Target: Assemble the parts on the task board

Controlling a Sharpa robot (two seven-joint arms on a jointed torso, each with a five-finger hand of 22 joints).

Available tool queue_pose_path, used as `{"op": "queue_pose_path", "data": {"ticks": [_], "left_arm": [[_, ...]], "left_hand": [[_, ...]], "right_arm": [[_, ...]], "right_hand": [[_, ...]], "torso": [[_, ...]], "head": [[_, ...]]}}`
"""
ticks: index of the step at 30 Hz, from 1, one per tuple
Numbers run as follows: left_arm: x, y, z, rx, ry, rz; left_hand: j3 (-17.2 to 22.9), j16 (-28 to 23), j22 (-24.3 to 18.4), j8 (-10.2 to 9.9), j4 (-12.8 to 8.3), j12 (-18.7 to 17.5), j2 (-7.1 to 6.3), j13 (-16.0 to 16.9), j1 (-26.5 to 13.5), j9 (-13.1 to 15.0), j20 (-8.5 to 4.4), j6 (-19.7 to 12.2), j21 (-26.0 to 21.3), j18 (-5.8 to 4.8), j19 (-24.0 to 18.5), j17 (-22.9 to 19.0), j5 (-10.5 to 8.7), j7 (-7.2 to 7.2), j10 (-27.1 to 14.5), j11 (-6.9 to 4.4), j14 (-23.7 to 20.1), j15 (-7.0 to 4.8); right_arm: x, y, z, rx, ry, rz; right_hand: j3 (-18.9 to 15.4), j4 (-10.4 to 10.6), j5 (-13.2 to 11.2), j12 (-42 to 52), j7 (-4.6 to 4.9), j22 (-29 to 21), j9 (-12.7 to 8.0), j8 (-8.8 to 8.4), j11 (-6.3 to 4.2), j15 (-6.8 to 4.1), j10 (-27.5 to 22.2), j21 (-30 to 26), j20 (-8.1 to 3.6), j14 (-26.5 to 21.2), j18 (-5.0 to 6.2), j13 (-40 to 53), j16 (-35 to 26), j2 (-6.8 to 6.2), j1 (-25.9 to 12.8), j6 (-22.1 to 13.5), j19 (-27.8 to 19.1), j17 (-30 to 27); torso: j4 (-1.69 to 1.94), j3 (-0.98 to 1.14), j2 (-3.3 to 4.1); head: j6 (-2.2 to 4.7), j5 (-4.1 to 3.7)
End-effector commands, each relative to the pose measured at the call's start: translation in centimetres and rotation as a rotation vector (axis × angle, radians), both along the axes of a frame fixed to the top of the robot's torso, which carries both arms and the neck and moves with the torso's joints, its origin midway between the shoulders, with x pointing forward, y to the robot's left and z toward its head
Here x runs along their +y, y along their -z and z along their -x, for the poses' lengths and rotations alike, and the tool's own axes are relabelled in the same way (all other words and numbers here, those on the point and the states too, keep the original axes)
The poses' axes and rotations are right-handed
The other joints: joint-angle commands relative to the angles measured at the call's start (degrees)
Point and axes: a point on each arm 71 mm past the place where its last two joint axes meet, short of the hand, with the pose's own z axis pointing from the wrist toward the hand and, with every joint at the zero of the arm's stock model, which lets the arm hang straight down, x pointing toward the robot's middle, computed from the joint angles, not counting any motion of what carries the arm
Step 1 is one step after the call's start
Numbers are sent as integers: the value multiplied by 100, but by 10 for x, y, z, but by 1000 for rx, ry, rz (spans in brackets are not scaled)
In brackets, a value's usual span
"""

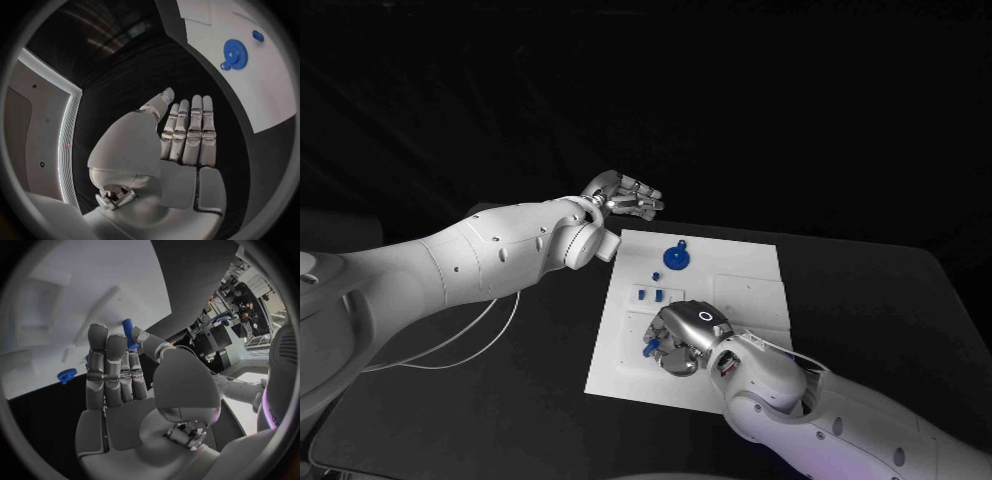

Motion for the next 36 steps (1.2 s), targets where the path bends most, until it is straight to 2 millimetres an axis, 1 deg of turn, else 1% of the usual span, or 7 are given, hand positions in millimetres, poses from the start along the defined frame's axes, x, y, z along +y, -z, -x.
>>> {"op": "queue_pose_path", "data": {"ticks": [1,7,13,24,27,36], "left_arm": [[-1,0,0,2,13,5],[-1,0,0,2,13,5],[-2,0,0,3,15,5],[-4,0,0,4,18,6],[-4,0,0,5,18,6],[-4,0,0,9,20,5]], "left_hand": [[5,-15,-5,-7,29,-8,1,0,-13,4,8,-48,-8,-51,34,7,0,-5,-40,-8,-36,-16],[5,-15,-5,-7,29,-8,1,0,-13,4,8,-48,-8,-51,34,7,0,-5,-40,-8,-36,-16],[1,-14,-35,-6,42,-8,-3,0,-13,4,11,-52,-9,-50,38,7,-1,-4,-46,-6,-40,-15],[1,-14,-35,-6,42,-8,-3,0,-13,4,11,-52,-9,-50,38,7,-1,-4,-46,-6,-40,-15],[1,-14,-35,-6,42,-8,-3,0,-13,4,11,-52,-9,-50,38,7,-1,-4,-46,-6,-40,-15],[-2,-15,-72,-6,55,-9,-7,0,-12,4,13,-57,-10,-51,42,7,-1,-3,-51,-4,-47,-12]], "right_arm": [[0,0,0,-13,4,32],[0,2,1,-6,2,50],[2,2,1,-3,-2,67],[11,3,4,-6,-21,107],[13,2,5,-13,-22,109],[19,0,6,-17,-28,117]], "right_hand": [[18,-20,38,10,3,4,7,20,-33,-30,59,16,-28,-3,63,5,-17,55,12,51,213,5],[30,-23,38,10,3,22,6,19,-33,-29,60,26,-26,-4,60,5,-16,51,7,52,211,12],[27,-25,38,10,4,26,6,19,-32,-29,58,21,-26,-8,60,5,-19,50,8,51,208,14],[16,-30,38,10,5,46,4,19,-31,-27,54,18,-23,-13,51,5,-22,58,9,47,204,21],[16,-30,38,10,5,46,4,19,-31,-27,54,18,-23,-13,51,5,-22,58,9,47,204,21],[16,-30,38,10,5,46,4,19,-31,-27,54,18,-23,-13,51,5,-22,58,9,47,204,21]], "torso": [[1,3,2],[-3,0,1],[-2,1,2],[3,-3,1],[6,-8,0],[3,-7,0]], "head": [[-3,3],[-12,4],[-17,1],[-33,-13],[-31,-18],[-42,-16]]}}
